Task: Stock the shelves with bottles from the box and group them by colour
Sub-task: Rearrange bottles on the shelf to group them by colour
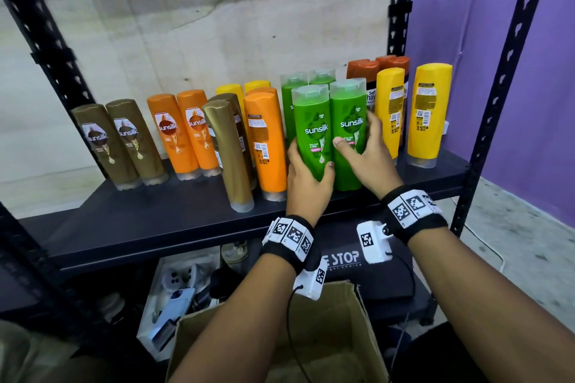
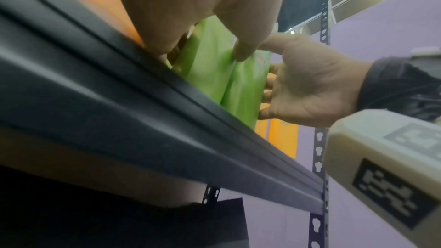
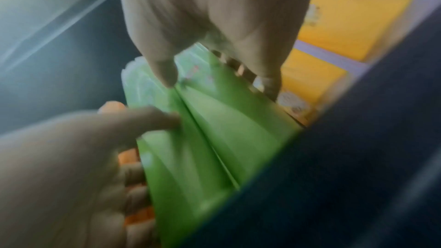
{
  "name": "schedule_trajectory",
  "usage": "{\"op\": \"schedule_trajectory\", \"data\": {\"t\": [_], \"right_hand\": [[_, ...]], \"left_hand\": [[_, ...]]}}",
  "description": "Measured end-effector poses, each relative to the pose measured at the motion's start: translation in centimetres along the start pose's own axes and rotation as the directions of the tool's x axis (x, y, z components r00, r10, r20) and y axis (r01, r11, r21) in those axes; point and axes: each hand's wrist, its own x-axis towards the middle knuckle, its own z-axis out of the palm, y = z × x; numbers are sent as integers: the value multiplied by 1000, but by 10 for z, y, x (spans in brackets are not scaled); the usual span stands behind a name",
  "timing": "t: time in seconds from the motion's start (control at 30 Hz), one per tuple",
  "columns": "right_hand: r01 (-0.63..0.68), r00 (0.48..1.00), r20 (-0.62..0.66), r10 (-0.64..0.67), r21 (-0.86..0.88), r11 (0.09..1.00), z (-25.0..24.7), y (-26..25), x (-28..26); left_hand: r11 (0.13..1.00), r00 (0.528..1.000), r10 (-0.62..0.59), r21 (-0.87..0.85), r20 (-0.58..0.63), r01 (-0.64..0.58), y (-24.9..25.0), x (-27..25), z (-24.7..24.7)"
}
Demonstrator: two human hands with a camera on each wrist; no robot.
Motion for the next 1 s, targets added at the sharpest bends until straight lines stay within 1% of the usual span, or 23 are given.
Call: {"op": "schedule_trajectory", "data": {"t": [0.07,0.13,0.23,0.33,0.43,0.6,0.77,1.0], "right_hand": [[48,999,9,-47,-138,989,-7,-7,7],[34,999,35,-26,-230,973,-12,-13,12],[-14,999,45,28,-294,956,-15,-20,19],[-39,997,46,57,-326,945,-16,-27,22],[-58,996,39,78,-370,927,-14,-30,22],[-61,996,35,81,-380,923,-13,-30,23],[-67,995,39,88,-383,921,-8,-23,32],[-87,992,57,115,-359,929,4,-14,55]], "left_hand": [[998,999,8,57,43,-10,7,3,-5],[990,996,9,137,86,-20,15,8,-9],[975,991,-22,224,130,-8,29,13,-12],[962,993,-22,274,117,-11,37,17,-15],[957,995,-19,289,103,-12,40,19,-16],[960,996,-32,281,87,6,39,21,-13],[958,998,-49,283,46,34,37,25,-3],[958,983,-179,236,44,164,35,52,8]]}}
